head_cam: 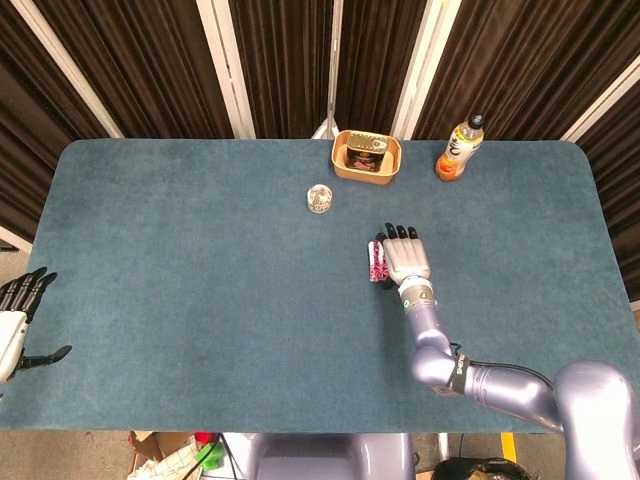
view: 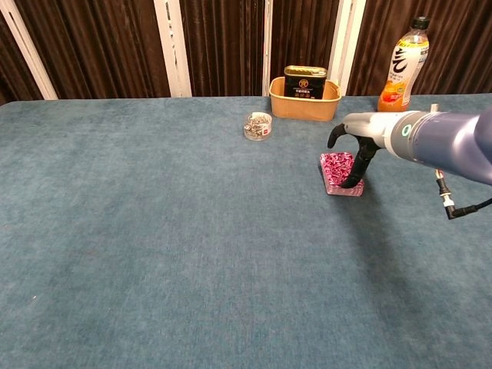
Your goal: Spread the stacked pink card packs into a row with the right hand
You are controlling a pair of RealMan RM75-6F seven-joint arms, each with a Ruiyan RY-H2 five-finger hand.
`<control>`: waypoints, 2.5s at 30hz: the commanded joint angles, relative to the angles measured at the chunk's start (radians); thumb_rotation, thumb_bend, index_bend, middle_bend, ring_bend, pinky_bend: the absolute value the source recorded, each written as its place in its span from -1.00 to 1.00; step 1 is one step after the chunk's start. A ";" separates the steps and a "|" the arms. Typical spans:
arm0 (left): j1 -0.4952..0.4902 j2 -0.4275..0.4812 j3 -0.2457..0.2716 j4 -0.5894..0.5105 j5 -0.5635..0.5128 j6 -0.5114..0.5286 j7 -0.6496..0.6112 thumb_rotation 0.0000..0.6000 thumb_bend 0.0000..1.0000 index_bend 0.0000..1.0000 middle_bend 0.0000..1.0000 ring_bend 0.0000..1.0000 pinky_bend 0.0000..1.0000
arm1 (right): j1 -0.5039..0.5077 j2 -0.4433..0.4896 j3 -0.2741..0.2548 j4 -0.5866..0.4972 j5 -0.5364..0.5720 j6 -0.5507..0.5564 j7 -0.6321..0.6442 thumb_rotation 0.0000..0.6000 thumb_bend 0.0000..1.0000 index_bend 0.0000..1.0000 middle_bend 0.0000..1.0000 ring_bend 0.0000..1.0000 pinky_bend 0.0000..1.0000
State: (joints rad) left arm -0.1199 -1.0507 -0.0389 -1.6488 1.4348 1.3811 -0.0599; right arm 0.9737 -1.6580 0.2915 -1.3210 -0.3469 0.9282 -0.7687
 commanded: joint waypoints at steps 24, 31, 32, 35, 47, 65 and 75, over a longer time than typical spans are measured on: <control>-0.003 0.005 0.002 -0.004 -0.008 -0.013 -0.011 1.00 -0.92 -1.00 -1.00 -1.00 -1.00 | 0.021 -0.053 -0.021 0.122 0.031 -0.055 0.033 1.00 -0.51 -0.61 -0.98 -1.00 -1.00; -0.004 0.006 0.003 -0.007 -0.010 -0.017 -0.014 1.00 -0.93 -1.00 -1.00 -1.00 -1.00 | 0.017 -0.057 -0.026 0.129 0.032 -0.068 0.047 1.00 -0.50 -0.07 -0.81 -1.00 -1.00; -0.004 0.007 0.003 -0.007 -0.011 -0.017 -0.015 1.00 -0.93 -1.00 -1.00 -1.00 -1.00 | 0.016 -0.058 -0.024 0.130 0.027 -0.069 0.054 1.00 -0.46 0.02 -0.76 -1.00 -1.00; -0.004 0.007 0.003 -0.007 -0.012 -0.018 -0.019 1.00 -0.92 -1.00 -1.00 -1.00 -1.00 | 0.013 -0.059 -0.021 0.129 0.010 -0.068 0.071 1.00 -0.35 0.16 -0.70 -1.00 -1.00; -0.005 0.009 0.003 -0.009 -0.018 -0.023 -0.021 1.00 -0.93 -1.00 -1.00 -1.00 -1.00 | -0.034 0.052 -0.028 -0.013 -0.060 -0.024 0.120 1.00 -0.34 0.24 -0.66 -1.00 -1.00; -0.005 0.001 0.005 -0.021 -0.020 -0.022 0.003 1.00 -0.93 -1.00 -1.00 -1.00 -1.00 | -0.146 0.147 -0.101 -0.057 -0.113 -0.041 0.229 1.00 -0.34 -0.03 -0.69 -1.00 -1.00; -0.005 0.003 0.005 -0.023 -0.025 -0.025 0.003 1.00 -0.93 -1.00 -1.00 -1.00 -1.00 | -0.133 0.163 -0.130 -0.089 -0.088 -0.059 0.192 1.00 -0.34 -1.00 -1.00 -1.00 -1.00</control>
State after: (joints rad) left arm -0.1245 -1.0475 -0.0339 -1.6716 1.4095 1.3564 -0.0570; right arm 0.8368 -1.4968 0.1665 -1.4052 -0.4428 0.8698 -0.5683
